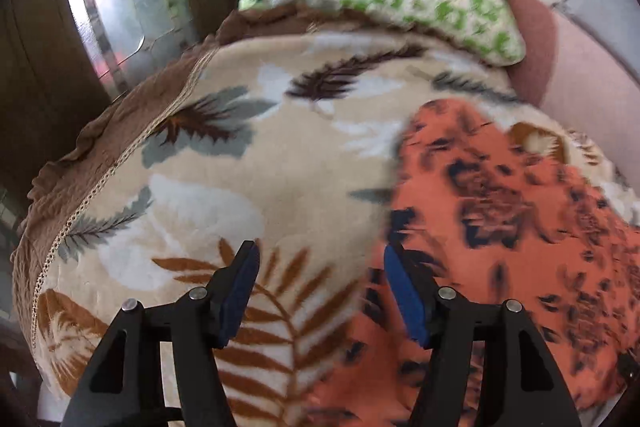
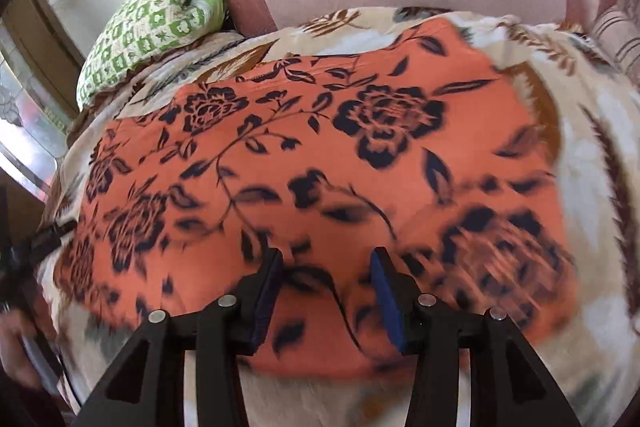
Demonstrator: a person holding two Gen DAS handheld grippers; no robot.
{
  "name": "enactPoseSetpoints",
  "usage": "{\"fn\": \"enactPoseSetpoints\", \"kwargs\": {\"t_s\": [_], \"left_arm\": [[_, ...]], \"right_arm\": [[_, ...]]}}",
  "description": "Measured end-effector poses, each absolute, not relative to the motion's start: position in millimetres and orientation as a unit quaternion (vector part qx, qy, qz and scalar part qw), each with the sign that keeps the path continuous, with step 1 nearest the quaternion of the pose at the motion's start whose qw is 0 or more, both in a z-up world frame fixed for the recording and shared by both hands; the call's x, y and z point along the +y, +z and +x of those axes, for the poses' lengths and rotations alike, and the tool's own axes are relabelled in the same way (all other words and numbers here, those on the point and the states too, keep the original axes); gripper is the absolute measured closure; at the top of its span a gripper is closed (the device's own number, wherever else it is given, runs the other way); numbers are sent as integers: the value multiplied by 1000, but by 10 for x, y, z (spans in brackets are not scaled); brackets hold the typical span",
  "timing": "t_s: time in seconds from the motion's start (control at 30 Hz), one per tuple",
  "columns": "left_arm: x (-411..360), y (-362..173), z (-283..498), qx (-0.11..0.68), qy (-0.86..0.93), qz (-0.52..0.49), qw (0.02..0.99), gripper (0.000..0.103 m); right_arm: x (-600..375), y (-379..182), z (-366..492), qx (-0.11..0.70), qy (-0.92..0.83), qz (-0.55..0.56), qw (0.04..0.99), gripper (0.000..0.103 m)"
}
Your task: Fold small clothes
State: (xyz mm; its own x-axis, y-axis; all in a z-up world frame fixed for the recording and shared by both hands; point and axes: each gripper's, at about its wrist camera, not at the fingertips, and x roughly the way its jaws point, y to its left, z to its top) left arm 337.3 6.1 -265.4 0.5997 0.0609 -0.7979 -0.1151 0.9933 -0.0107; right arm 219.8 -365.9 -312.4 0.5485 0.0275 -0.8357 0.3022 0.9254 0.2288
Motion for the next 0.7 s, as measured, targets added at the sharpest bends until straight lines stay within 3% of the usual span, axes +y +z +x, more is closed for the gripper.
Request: {"fn": "enactPoseSetpoints", "kwargs": {"t_s": [0.2,0.33,0.57,0.63,0.7], "left_arm": [[-505,-2653,3169,434,-23,35,900,31],[-831,-2941,3227,451,-7,121,884,30],[-854,-2675,3106,413,-19,114,903,29],[-871,-2703,3113,416,-39,112,902,16],[-904,-2881,3179,448,-31,126,885,16]], "right_arm": [[-3854,-2809,1985,384,-87,250,885,50],[-3953,-3233,2127,430,-122,258,857,51],[-4070,-2972,1989,380,-127,250,882,51],[-4257,-3015,1928,369,-148,292,870,50],[-4391,-3160,1955,392,-174,320,845,50]]}}
